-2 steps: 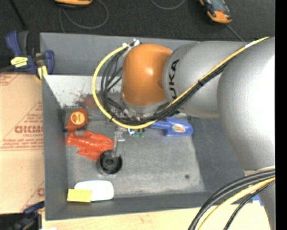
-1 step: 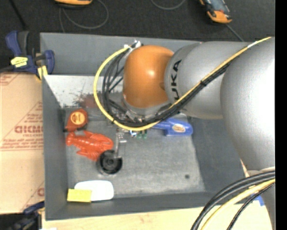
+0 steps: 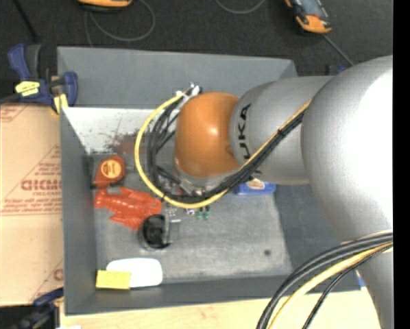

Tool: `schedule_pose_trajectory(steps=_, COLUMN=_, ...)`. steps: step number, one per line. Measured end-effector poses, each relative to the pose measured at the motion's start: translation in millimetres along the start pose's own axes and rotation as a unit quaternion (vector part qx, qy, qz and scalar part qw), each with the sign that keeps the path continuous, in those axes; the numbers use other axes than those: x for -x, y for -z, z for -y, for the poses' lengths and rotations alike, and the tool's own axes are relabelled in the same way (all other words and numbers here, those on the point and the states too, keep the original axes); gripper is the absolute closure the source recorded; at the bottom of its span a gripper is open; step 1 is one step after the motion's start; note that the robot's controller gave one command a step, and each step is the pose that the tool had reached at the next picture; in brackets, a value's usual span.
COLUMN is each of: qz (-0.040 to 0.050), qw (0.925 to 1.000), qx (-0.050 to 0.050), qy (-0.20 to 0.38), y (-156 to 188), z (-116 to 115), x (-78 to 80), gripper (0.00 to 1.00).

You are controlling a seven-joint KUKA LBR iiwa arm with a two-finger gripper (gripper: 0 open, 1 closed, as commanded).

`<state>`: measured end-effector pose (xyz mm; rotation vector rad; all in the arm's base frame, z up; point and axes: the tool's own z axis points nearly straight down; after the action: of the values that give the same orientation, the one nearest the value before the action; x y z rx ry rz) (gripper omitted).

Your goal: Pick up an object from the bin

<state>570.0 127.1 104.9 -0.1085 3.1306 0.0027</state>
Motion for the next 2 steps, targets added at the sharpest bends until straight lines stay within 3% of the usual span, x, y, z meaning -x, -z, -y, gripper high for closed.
schedule_pose_trajectory(steps=1, qz=-0.0091, qw=0.9999, qx=0.001, qy=-0.009, y=-32, z=7, x=-1.9, gripper=0.0)
schedule_pose_trajectory(steps=2, qz=-0.0077, qw=0.9999, qx=-0.003, qy=-0.01, y=-29, z=6, x=20.3, gripper=1.0)
